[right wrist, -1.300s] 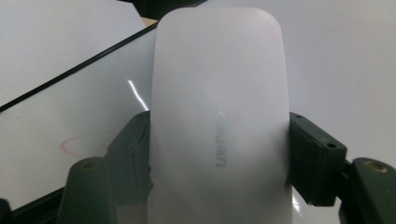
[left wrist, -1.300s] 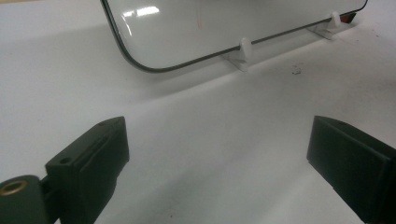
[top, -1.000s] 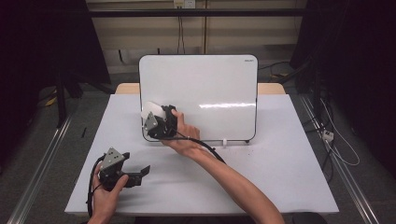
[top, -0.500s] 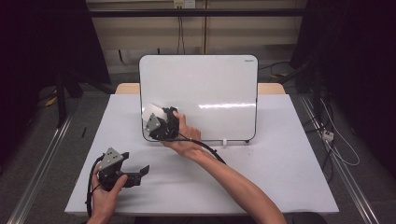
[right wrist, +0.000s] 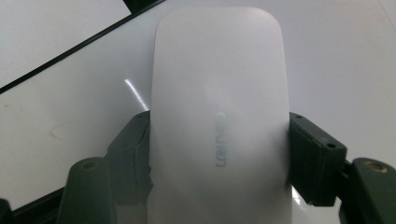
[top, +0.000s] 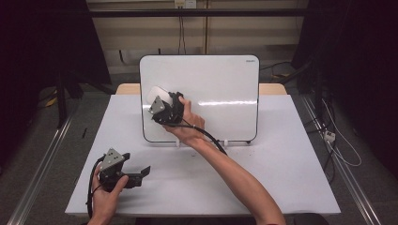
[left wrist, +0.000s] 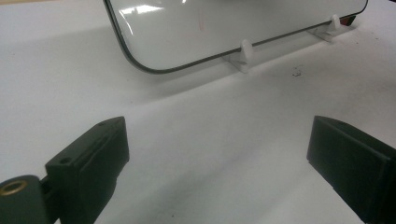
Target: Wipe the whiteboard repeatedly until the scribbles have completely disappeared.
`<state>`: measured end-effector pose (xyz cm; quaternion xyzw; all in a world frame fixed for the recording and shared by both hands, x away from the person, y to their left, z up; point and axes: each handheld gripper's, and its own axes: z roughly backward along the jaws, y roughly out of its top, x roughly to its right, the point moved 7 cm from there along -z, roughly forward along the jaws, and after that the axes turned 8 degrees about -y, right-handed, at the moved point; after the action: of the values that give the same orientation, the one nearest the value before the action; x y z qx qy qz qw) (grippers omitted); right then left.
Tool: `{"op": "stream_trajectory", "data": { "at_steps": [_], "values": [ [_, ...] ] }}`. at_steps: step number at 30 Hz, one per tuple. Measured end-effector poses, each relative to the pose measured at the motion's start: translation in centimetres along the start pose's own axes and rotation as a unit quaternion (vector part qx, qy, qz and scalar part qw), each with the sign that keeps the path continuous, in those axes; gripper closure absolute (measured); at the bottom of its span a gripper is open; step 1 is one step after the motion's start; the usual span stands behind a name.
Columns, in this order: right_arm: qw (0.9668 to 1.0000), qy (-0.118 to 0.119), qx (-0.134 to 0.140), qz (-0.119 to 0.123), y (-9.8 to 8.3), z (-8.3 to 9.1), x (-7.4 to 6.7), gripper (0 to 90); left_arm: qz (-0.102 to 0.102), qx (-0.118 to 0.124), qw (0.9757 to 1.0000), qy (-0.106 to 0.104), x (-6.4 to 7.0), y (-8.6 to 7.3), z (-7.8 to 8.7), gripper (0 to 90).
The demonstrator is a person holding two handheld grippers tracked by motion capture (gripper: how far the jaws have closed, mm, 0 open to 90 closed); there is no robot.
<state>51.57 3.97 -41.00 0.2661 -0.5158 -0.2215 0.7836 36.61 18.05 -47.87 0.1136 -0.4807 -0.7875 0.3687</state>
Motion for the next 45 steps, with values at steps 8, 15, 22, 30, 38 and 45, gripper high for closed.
{"op": "stream_trajectory", "data": {
  "at_steps": [8,15,22,30,38,45],
  "values": [
    [0.9973,0.018,0.015,0.069,-1.0,1.0,-5.0,31.6,0.001,0.005,1.0,0.004,0.0,0.1,0.1,5.5],
    [0.9958,0.035,0.016,0.083,-1.8,1.7,-6.8,31.6,-0.001,0.004,1.0,0.002,0.1,0.0,0.1,5.5],
    [0.9952,0.048,0.013,0.085,-2.2,2.1,-6.3,31.6,0.002,0.004,1.0,0.003,0.0,-0.1,0.2,5.5],
    [0.9995,0.024,-0.004,0.019,-1.9,1.1,-1.8,31.6,0.001,0.003,1.0,0.002,0.0,0.0,0.1,5.5],
    [0.9997,-0.005,-0.002,-0.025,-0.2,-0.1,0.5,31.6,0.0,0.002,1.0,0.002,-0.1,0.0,0.1,5.5],
    [0.9998,0.004,0.019,-0.009,-0.5,0.5,-2.9,31.6,-0.004,-0.002,1.0,0.001,0.1,0.0,0.0,5.5]
  ]
}}
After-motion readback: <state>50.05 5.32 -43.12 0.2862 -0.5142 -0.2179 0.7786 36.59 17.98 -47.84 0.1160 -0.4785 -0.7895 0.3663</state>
